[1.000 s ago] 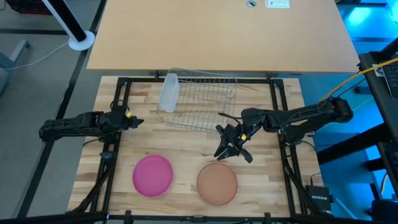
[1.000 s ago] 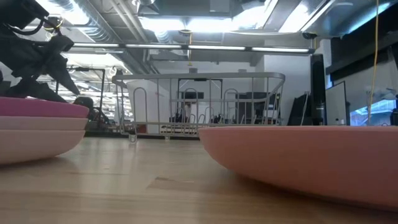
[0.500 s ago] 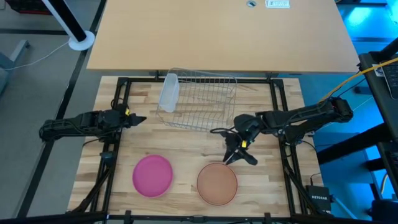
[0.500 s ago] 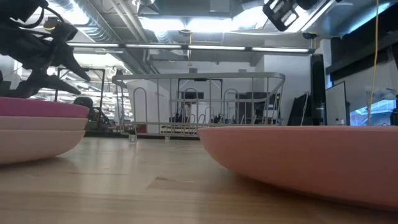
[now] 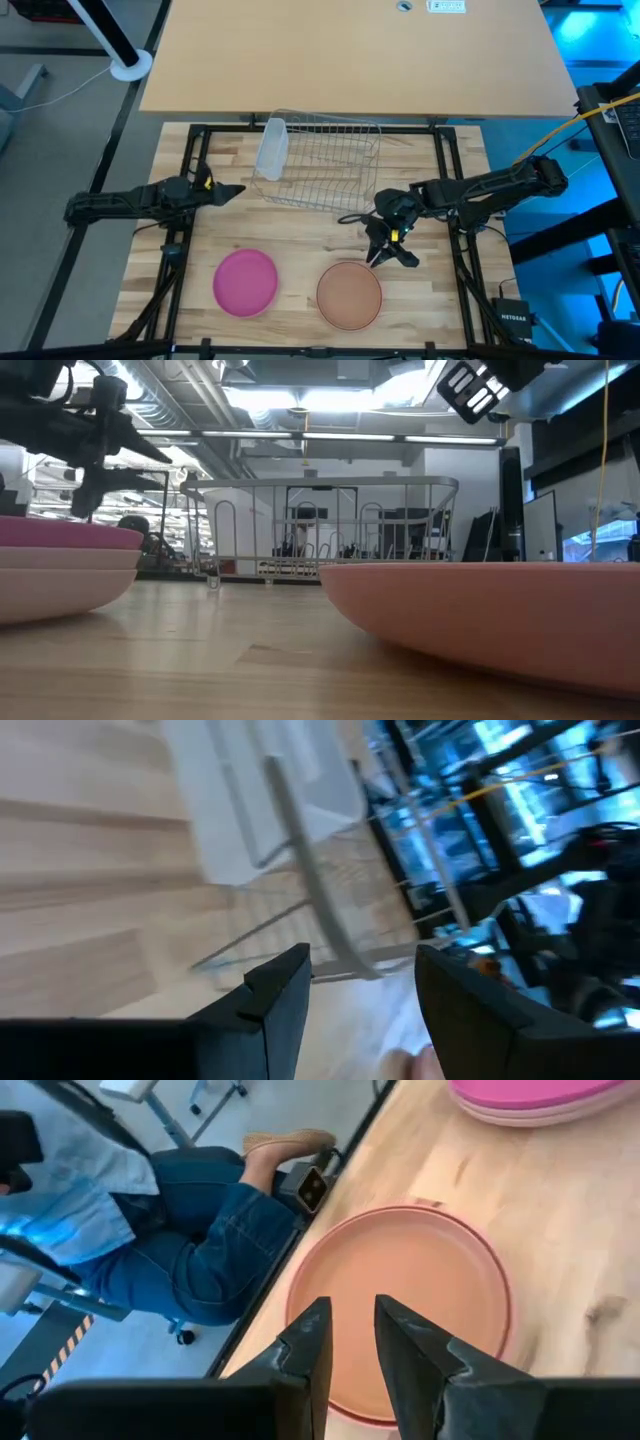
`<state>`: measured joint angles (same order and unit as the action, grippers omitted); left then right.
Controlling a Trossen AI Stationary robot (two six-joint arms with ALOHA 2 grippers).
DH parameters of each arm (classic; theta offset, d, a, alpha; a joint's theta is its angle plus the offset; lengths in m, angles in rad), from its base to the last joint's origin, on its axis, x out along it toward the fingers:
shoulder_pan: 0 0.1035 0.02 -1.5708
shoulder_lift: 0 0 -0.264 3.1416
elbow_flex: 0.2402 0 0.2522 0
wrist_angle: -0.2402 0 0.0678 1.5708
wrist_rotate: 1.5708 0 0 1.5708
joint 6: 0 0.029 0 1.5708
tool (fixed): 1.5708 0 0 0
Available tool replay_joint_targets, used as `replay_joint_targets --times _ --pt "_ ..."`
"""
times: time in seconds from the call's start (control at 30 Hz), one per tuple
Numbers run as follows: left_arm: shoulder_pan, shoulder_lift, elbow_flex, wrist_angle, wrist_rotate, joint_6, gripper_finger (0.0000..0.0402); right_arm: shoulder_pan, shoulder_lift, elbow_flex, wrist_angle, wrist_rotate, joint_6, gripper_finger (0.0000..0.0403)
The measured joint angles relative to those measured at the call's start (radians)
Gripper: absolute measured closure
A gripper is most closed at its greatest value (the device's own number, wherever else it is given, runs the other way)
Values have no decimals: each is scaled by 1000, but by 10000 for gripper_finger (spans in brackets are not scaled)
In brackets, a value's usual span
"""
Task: Sort dishes
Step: Put the light red plate into the dish rack
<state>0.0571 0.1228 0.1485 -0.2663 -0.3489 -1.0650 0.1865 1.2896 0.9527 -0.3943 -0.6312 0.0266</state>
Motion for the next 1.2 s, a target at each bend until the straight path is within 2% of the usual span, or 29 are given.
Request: replay_joint_targets --times 0.3,0.5,0.6,0.9,1.2 --pt "-111 114 -64 391 2 82 231 95 0 0 -8 19 -10 318" --pt "-230 272 -64 800 -3 255 231 104 0 0 -12 45 -10 318" --pt "-286 360 -57 936 -28 339 231 103 0 0 -20 47 -10 318" --pt "-392 626 54 959 -125 329 231 103 0 0 -119 48 -9 318" --pt "-447 864 199 960 -130 314 231 103 0 0 -183 48 -7 318"
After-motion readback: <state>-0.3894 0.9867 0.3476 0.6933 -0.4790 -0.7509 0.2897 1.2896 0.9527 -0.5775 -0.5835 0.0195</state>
